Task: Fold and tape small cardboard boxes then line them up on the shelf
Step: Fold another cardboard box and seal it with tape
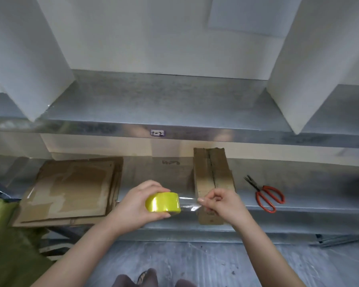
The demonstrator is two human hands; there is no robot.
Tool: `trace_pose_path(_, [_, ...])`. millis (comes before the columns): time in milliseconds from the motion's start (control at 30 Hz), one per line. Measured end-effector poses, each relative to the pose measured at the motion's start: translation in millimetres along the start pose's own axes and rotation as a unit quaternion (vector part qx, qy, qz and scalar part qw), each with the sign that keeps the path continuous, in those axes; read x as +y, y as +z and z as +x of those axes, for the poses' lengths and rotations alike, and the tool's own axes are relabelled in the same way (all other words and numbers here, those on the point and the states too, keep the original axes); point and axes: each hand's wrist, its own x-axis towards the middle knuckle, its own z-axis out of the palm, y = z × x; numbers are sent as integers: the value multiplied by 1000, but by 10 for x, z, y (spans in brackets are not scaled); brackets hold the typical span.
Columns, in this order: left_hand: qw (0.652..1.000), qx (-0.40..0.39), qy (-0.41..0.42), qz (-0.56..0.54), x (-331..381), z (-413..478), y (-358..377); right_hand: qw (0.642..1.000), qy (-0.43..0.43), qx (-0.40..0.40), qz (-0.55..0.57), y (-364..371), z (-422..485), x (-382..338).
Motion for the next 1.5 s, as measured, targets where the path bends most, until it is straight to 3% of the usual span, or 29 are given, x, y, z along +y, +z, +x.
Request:
trace_pose_path(133, [998,27,-28,41,214,91,315,998,-51,34,-2,-360,-108,187])
trace_pose_path(233, [990,23,-61,128,269,130,482,996,-93,7,8,-606,-168,256])
trace_pose_path(367, [987,34,-118,107,456,90,656,990,-136,16,-16,-875,-181,285])
trace_pose_path(567, [990,-24,-139,-9,643,-63,684,995,-87,-36,34,-1180,-96,363])
trace_pose_path(733, [986,-12,-151,74,631,0,657,992,-93,-89,13,-1152,-147,335])
trace_pose_path(967, [963,15,-188,192,505,224,656,974,-224,8,-32,-1165,-356,226])
trace_pose_path(1200, [985,-25,-156,66,471,280,588,998,-53,-21,0,-1177,24,500])
trace_pose_path(1500, [978,-29,-196,63,303,458,590,999,0,-7,43,-993,367,725])
